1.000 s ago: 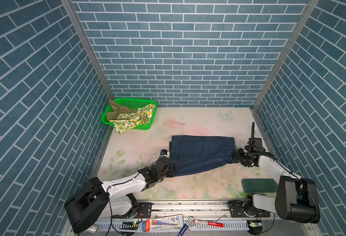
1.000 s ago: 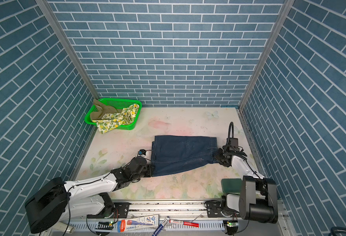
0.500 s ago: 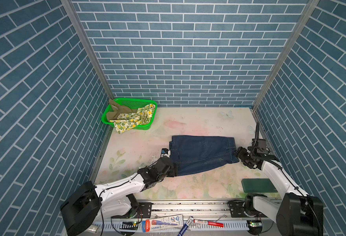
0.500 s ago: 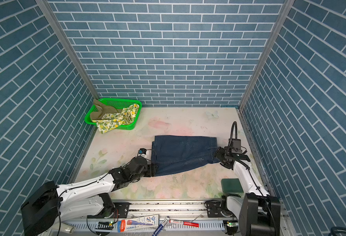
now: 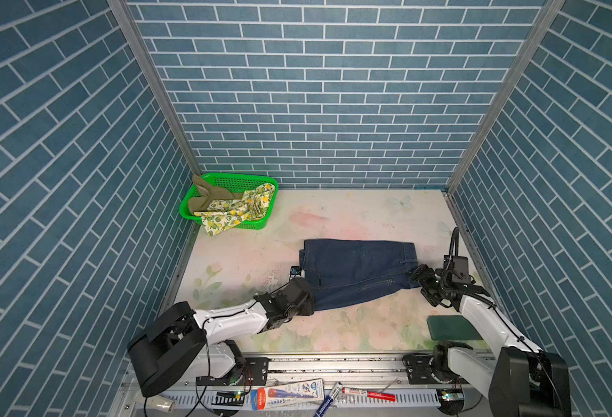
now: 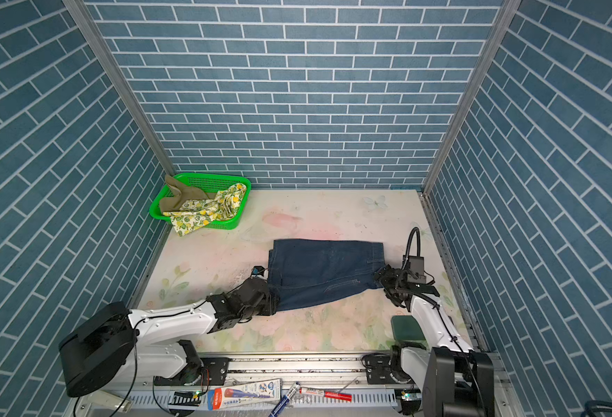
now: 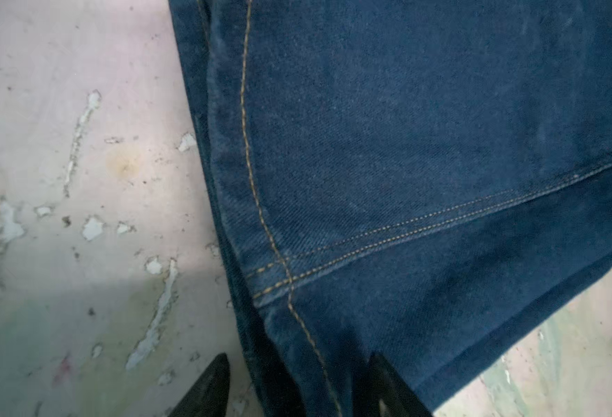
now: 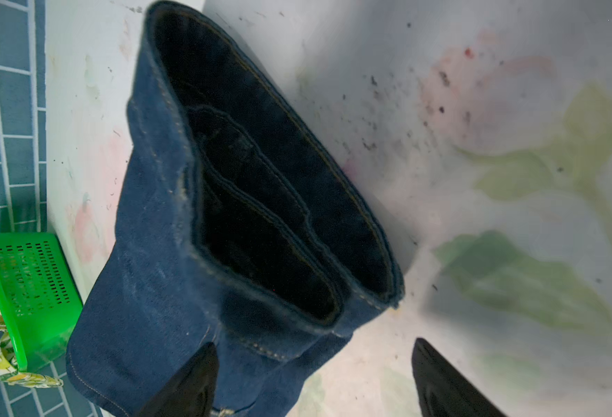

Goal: Fold and stack skirts
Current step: Fold the skirt at the center of the table.

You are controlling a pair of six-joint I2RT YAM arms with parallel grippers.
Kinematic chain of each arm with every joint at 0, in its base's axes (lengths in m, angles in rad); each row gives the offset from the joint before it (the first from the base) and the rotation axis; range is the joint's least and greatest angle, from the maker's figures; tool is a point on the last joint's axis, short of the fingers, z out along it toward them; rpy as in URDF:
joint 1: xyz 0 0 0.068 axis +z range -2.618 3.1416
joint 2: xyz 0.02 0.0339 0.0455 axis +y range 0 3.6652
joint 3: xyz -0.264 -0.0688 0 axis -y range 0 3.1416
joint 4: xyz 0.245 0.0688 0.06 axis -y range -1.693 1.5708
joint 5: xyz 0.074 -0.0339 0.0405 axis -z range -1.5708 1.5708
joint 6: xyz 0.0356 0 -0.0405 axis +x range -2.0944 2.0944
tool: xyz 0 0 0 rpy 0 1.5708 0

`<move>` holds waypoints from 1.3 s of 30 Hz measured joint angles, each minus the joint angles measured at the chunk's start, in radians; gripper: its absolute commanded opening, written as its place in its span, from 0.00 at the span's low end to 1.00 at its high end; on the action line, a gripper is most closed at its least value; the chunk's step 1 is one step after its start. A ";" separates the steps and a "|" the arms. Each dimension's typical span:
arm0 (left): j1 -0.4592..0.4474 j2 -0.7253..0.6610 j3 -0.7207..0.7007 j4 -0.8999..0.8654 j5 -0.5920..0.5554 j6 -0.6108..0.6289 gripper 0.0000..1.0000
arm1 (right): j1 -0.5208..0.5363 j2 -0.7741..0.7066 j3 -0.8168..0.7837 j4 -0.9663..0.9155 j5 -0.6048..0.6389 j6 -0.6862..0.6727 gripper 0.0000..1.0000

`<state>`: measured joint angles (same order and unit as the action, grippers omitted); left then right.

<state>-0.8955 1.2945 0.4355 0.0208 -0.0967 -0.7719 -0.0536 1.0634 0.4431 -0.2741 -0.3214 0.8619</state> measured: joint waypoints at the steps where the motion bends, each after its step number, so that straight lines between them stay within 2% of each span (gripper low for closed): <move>1: 0.000 0.006 0.001 0.004 0.002 0.003 0.47 | 0.000 0.007 -0.007 0.011 -0.001 0.009 0.84; 5: -0.002 0.011 0.001 0.010 0.007 -0.001 0.29 | 0.000 0.029 -0.037 0.070 -0.002 0.034 0.83; 7: -0.002 0.011 0.002 0.016 0.010 -0.005 0.15 | 0.000 0.048 -0.044 0.121 -0.003 0.044 0.81; 9: -0.003 0.011 0.003 0.023 0.014 0.000 0.02 | 0.000 0.078 -0.048 0.180 -0.006 0.052 0.74; 11: -0.005 0.011 0.004 0.028 0.016 0.002 0.00 | 0.000 0.119 -0.048 0.240 -0.010 0.056 0.63; 15: -0.006 0.010 0.004 0.027 0.016 -0.003 0.00 | -0.002 0.205 -0.050 0.348 -0.019 0.062 0.35; 17: -0.006 0.005 0.004 0.022 0.016 -0.002 0.00 | -0.005 0.230 -0.052 0.382 -0.022 0.059 0.20; 19: -0.006 -0.001 0.004 0.019 0.016 -0.003 0.00 | -0.005 0.238 -0.057 0.390 -0.022 0.054 0.00; 25: -0.006 -0.006 0.005 0.011 0.011 -0.007 0.00 | -0.003 0.177 -0.057 0.365 -0.008 -0.007 0.00; 28: -0.006 -0.018 0.011 -0.003 0.006 -0.008 0.17 | 0.002 0.130 -0.056 0.333 -0.003 -0.043 0.00; 30: -0.006 -0.038 0.024 -0.026 0.000 -0.012 0.22 | 0.009 0.101 -0.055 0.311 0.008 -0.070 0.00; 33: -0.006 -0.080 0.056 -0.061 -0.017 -0.011 0.37 | 0.021 0.060 -0.055 0.276 0.021 -0.113 0.00; 39: 0.001 -0.124 0.122 -0.092 -0.045 -0.002 0.56 | 0.052 -0.013 -0.026 0.203 0.045 -0.191 0.00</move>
<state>-0.8944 1.1709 0.5571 -0.0708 -0.1417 -0.7742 -0.0013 1.0500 0.4168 -0.0715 -0.2760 0.6712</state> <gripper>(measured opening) 0.517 0.094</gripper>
